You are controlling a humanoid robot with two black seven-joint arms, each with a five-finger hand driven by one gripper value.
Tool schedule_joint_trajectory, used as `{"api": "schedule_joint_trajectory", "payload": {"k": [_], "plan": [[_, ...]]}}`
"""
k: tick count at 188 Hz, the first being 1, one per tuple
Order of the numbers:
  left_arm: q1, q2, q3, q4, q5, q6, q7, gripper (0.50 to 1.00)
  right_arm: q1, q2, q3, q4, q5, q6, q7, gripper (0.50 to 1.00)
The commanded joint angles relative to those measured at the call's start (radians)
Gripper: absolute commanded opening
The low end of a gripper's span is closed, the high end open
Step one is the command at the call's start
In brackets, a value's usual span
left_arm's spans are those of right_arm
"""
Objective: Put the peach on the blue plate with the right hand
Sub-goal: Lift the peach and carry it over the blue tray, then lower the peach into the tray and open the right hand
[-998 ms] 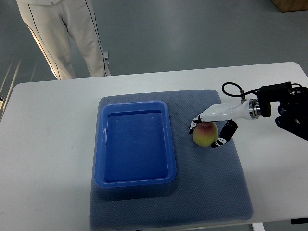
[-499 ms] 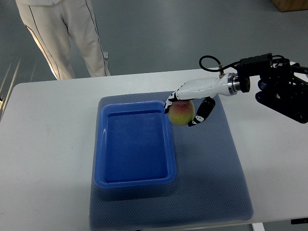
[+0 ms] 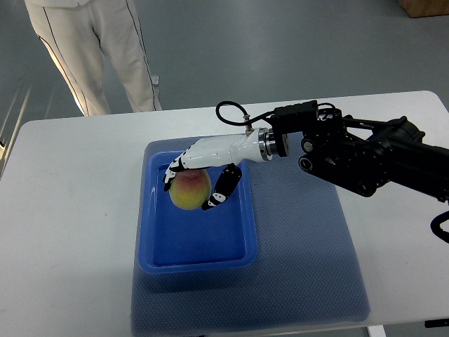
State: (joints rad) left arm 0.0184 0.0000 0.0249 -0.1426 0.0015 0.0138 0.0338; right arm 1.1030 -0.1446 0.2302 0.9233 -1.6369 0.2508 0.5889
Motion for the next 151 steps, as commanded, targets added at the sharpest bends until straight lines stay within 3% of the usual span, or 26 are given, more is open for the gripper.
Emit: {"api": "schedule_joint_trajectory", "payload": {"k": [1,70,151], "plan": [[0.000,0.000,0.000,0.000,0.000,0.000,0.000,1.000,-0.029,0.016,-0.002,-0.020,-0.001,-0.002,-0.001,0.793],[0.000,0.000,0.000,0.000,0.000,0.000,0.000,1.000,-0.072,0.080,-0.002,-0.063,-0.001,-0.004,0.000,0.803],[0.000,0.000,0.000,0.000,0.000,0.000,0.000,1.000,-0.127,0.120,-0.003,-0.103,-0.001,-0.025,-0.001,0.860]]}}
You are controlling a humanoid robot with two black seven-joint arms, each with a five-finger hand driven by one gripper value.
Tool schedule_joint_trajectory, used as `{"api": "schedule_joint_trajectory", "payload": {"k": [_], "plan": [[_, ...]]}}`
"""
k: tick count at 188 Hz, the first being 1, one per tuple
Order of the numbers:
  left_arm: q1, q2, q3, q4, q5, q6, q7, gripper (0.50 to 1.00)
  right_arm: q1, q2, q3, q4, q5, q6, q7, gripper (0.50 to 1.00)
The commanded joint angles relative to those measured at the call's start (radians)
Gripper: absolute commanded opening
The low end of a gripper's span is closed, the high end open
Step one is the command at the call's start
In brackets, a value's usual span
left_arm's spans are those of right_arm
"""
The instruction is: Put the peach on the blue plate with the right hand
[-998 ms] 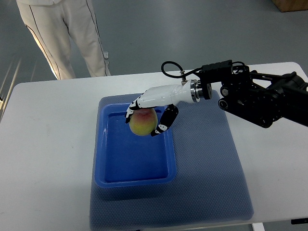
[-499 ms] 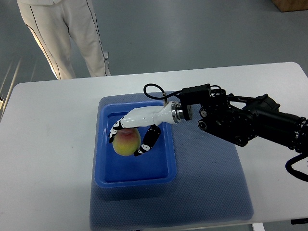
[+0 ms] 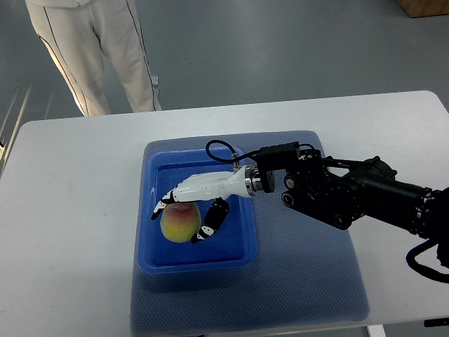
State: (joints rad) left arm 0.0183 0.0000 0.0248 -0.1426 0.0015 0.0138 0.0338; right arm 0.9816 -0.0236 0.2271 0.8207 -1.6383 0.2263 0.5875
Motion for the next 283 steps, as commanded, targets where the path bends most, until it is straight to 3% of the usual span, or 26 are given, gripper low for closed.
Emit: {"api": "schedule_joint_trajectory", "payload": {"k": [1,22,92,145,188,189,207,249,283], "plan": [[0.000,0.000,0.000,0.000,0.000,0.000,0.000,1.000,-0.006,-0.001,0.000,0.000,0.000,-0.001,0.000,0.860],[0.000,0.000,0.001,0.000,0.000,0.000,0.000,1.000,-0.014,-0.002,0.000,0.000,0.000,-0.001,0.000,0.893],[0.000,0.000,0.000,0.000,0.000,0.000,0.000,1.000,-0.011,-0.025,0.034,0.002,0.034,-0.004,0.000,0.913],[0.000,0.000,0.000,0.000,0.000,0.000,0.000,1.000,-0.054,-0.076,0.216,-0.012,0.226,0.002,0.000,0.921],[0.000,0.000,0.001,0.000,0.000,0.000,0.000,1.000,-0.103,-0.113,0.353,-0.138,0.560,-0.018,0.000,0.924],[0.000,0.000,0.000,0.000,0.000,0.000,0.000,1.000,-0.109,-0.113,0.376,-0.185,0.651,-0.033,0.002,0.921],[0.000,0.000,0.000,0.000,0.000,0.000,0.000,1.000,-0.124,-0.111,0.379,-0.241,0.770,-0.088,0.005,0.921],[0.000,0.000,0.000,0.000,0.000,0.000,0.000,1.000,-0.167,-0.111,0.380,-0.261,1.000,-0.111,-0.001,0.924],[0.000,0.000,0.000,0.000,0.000,0.000,0.000,1.000,-0.225,-0.099,0.380,-0.261,1.241,-0.111,-0.098,0.924]]}}
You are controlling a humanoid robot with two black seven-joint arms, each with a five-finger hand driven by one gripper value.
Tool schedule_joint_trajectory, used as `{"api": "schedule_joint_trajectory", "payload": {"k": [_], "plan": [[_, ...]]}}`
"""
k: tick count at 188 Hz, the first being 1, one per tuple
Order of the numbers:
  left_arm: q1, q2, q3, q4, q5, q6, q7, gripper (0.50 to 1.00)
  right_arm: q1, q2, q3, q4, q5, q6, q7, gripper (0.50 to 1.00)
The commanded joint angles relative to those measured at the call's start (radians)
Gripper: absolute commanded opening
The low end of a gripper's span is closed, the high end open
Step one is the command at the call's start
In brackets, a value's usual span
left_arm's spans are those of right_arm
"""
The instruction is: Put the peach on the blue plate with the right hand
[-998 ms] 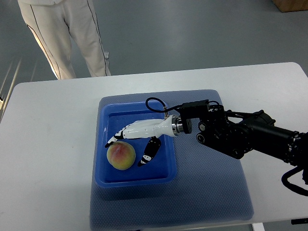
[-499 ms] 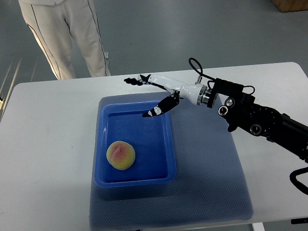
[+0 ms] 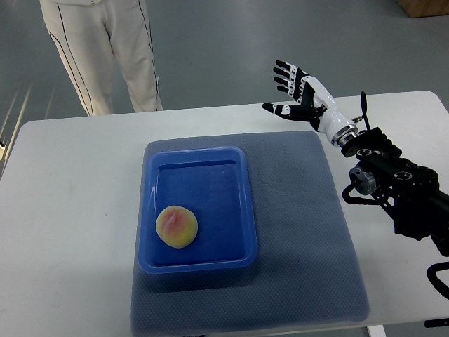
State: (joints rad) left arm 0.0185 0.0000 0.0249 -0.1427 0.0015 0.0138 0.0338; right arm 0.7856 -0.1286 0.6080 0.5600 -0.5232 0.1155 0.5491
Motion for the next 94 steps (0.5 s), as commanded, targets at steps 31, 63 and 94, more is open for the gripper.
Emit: {"api": "schedule_joint_trajectory", "payload": {"k": [31,63,94], "plan": [[0.000,0.000,0.000,0.000,0.000,0.000,0.000,1.000,-0.057,0.009,-0.002,0.000,0.272,-0.036,-0.075,0.930],[0.000,0.000,0.000,0.000,0.000,0.000,0.000,1.000,-0.078,0.040,0.001,0.000,0.287,-0.088,-0.069,0.930],[0.000,0.000,0.000,0.000,0.000,0.000,0.000,1.000,-0.075,0.038,0.002,0.001,0.287,-0.093,-0.061,0.930]]}}
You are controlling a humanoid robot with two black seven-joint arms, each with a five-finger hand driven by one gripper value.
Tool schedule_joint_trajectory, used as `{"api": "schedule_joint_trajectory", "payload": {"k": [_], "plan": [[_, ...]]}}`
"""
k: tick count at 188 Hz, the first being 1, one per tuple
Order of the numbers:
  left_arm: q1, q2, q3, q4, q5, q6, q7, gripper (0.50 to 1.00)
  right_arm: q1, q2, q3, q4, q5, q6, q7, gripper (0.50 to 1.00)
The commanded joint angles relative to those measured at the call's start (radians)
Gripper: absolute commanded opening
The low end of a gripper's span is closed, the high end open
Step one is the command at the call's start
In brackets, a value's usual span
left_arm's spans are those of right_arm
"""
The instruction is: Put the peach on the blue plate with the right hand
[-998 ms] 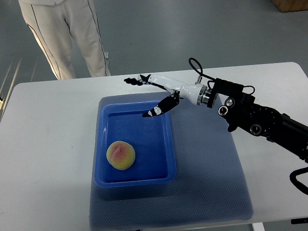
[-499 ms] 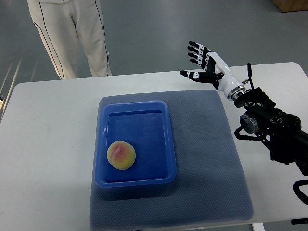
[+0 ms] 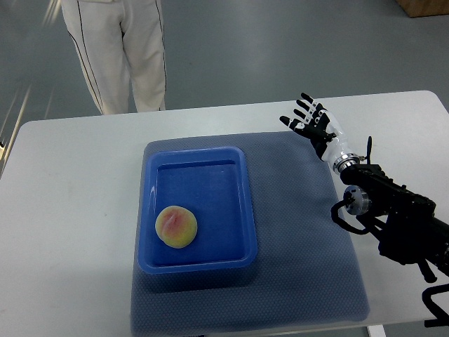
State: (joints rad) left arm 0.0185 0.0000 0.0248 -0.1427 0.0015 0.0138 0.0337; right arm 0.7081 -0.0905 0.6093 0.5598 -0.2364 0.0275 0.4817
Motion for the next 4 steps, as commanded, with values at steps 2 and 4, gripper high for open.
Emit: {"api": "schedule_joint_trajectory", "payload": {"k": [2,4], "plan": [[0.000,0.000,0.000,0.000,0.000,0.000,0.000,1.000,0.002,0.000,0.001,0.002,0.000,-0.004,0.006,0.930],[0.000,0.000,0.000,0.000,0.000,0.000,0.000,1.000,0.002,0.000,0.001,0.002,0.000,-0.006,0.006,0.930]]}}
